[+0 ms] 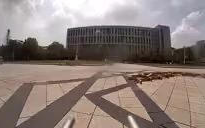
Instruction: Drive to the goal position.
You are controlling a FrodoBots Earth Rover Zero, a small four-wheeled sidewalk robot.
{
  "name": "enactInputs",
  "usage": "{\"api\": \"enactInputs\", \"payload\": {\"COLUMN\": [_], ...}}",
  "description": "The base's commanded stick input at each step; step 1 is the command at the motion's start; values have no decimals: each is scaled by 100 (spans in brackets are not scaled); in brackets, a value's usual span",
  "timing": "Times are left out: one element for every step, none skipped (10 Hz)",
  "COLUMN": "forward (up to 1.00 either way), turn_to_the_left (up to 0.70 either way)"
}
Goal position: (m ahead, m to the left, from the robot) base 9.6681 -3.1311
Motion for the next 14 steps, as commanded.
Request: {"api": "enactInputs", "payload": {"forward": [5,5,5,5,5,5,5,5,5,5,5,5,5,5], "turn_to_the_left": [0,0,0,0,0,0,0,0,0,0,0,0,0,0]}}
